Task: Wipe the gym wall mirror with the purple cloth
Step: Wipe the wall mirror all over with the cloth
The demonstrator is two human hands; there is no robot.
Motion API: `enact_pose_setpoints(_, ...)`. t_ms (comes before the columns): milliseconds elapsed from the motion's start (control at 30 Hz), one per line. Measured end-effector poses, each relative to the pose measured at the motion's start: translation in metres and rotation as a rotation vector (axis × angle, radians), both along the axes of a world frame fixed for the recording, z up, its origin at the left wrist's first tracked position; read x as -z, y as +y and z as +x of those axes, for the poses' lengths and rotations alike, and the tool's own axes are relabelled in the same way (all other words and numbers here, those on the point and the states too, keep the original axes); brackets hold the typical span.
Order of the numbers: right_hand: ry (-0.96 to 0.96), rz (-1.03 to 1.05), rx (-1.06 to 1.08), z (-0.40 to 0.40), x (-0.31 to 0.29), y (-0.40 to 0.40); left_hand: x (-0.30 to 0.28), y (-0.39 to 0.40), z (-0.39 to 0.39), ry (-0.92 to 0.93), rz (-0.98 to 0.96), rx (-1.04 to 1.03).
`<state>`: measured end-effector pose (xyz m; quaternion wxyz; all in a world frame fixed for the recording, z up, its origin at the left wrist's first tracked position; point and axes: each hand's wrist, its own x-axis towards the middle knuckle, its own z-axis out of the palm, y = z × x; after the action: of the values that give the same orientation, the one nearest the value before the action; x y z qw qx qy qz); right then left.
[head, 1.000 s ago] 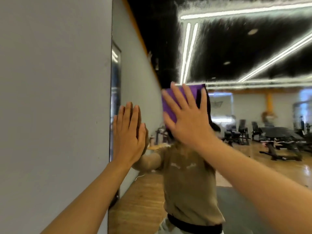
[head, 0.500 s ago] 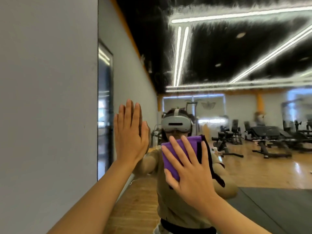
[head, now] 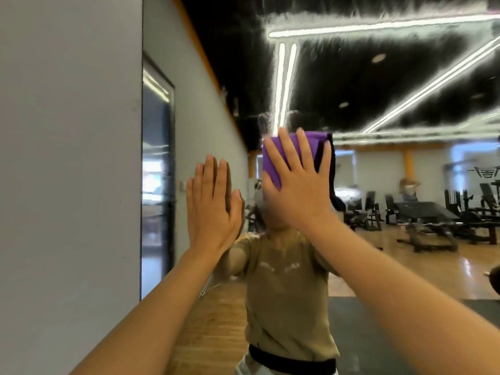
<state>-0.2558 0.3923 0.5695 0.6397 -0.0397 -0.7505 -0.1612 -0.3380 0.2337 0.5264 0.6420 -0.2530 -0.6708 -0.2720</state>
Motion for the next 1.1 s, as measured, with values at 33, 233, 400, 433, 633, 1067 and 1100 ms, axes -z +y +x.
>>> enact_pose_setpoints(33,-0.016,0.008,0.001,0.002,0.025,0.002,0.002,0.003,0.001,0.0,-0.006,0.002)
enact_pose_setpoints(233,-0.108,0.138,-0.023,0.021,0.145,0.029,0.008,0.016,0.008,0.006,-0.02,0.035)
enact_pose_setpoints(400,-0.068,0.104,-0.011,0.019,0.061,0.039,0.009,0.028,0.014,0.023,-0.102,0.031)
enact_pose_setpoints(433,-0.037,0.079,-0.002,0.019,0.033,0.043,0.008,0.029,0.015,0.018,-0.108,0.03)
enact_pose_setpoints(633,0.008,-0.02,0.014,0.024,-0.036,0.056,0.0,0.039,0.025,0.038,-0.117,0.041)
enact_pose_setpoints(1067,-0.087,0.131,0.02,0.057,0.04,0.107,0.003,0.061,0.027,0.013,-0.088,0.013)
enact_pose_setpoints(1100,-0.057,0.076,0.021,0.058,0.01,0.111,0.003,0.062,0.028,0.008,-0.086,0.01)
